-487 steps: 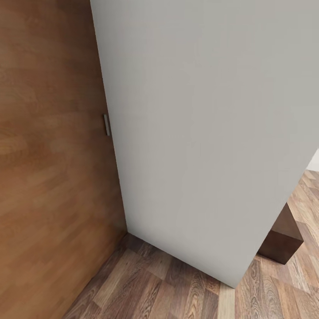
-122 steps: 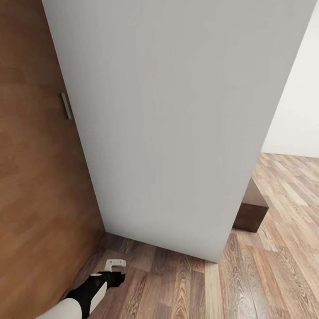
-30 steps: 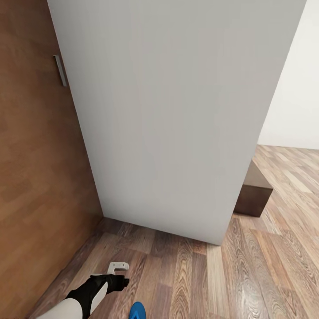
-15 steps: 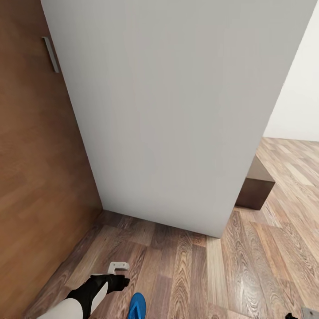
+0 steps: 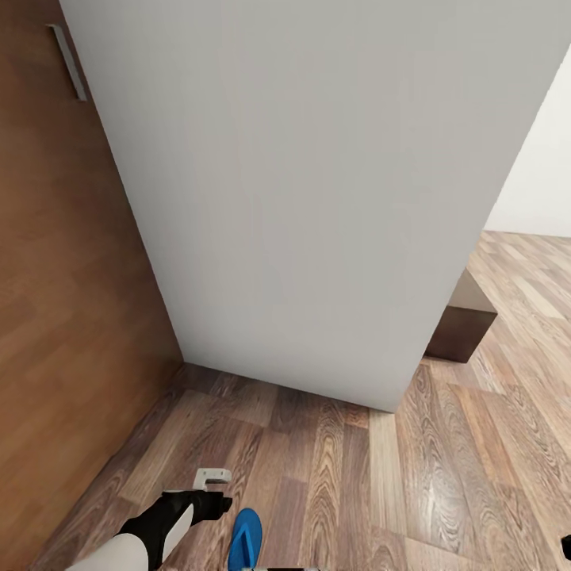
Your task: In the bedroom, move the book from the bed onto either nightstand, and place the two sandals side by side next to the bed.
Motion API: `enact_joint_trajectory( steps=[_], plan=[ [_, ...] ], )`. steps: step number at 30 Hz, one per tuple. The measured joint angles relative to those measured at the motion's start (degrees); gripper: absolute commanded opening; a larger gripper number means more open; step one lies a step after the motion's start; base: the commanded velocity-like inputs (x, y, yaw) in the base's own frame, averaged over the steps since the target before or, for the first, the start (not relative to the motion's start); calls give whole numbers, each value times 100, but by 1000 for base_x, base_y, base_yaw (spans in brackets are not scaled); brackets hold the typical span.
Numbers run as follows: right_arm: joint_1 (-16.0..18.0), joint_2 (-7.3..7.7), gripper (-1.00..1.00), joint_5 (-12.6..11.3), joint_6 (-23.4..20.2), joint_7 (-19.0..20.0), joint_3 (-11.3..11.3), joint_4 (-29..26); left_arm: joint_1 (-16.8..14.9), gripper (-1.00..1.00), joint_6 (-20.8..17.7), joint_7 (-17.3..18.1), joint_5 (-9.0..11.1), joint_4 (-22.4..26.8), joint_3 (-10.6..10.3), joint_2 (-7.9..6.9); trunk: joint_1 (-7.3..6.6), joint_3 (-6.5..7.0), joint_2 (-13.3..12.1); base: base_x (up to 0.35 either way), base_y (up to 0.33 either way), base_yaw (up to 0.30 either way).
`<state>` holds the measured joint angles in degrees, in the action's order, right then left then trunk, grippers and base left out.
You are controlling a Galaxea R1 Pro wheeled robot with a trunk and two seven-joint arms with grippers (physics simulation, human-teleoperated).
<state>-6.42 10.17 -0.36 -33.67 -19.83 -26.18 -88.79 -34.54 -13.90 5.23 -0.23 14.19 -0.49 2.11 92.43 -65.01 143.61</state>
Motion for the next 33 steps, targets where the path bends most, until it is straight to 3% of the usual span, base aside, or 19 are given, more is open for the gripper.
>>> enact_joint_trajectory(
  steps=[5,8,9,11,17,21,25,26,27,31,33],
  plan=[
    [-16,1,100,-269,-129,417,-377,-127,0,100,0,-3,0,1,0,0,13,-111,7,0,0,0],
    [-27,23,100,-526,-170,950,-504,-145,0,100,0,-6,0,4,0,0,21,-177,11,0,0,0],
    [-27,23,100,-528,-170,957,-506,-144,0,100,0,-6,0,4,0,0,23,-200,12,0,0,0],
    [-34,40,100,-683,-193,1530,-570,-142,0,100,0,-7,0,10,0,0,28,-244,15,0,0,0],
    [-40,66,100,-823,-295,2394,-610,-156,0,100,3,-8,0,17,-6,5,44,-377,23,0,0,0],
    [-17,109,100,-842,-422,2702,-625,-174,0,100,4,-9,1,18,-7,7,54,-466,28,0,0,0],
    [43,306,100,-879,-752,3156,-594,-185,0,100,7,-10,4,24,-8,8,64,-554,34,0,0,0],
    [93,414,100,-895,-936,3467,-575,-185,0,100,8,-9,6,25,-8,8,67,-576,35,0,0,0],
    [94,418,100,-891,-942,3478,-574,-185,0,100,8,-9,6,26,-8,8,70,-599,36,0,0,0],
    [208,547,100,-898,-1168,4310,-551,-185,0,100,8,-9,7,27,-8,8,80,-687,42,0,0,0],
    [228,566,100,-889,-1202,4540,-548,-184,0,100,8,-9,7,29,-8,8,85,-732,44,0,0,0]
  ],
)
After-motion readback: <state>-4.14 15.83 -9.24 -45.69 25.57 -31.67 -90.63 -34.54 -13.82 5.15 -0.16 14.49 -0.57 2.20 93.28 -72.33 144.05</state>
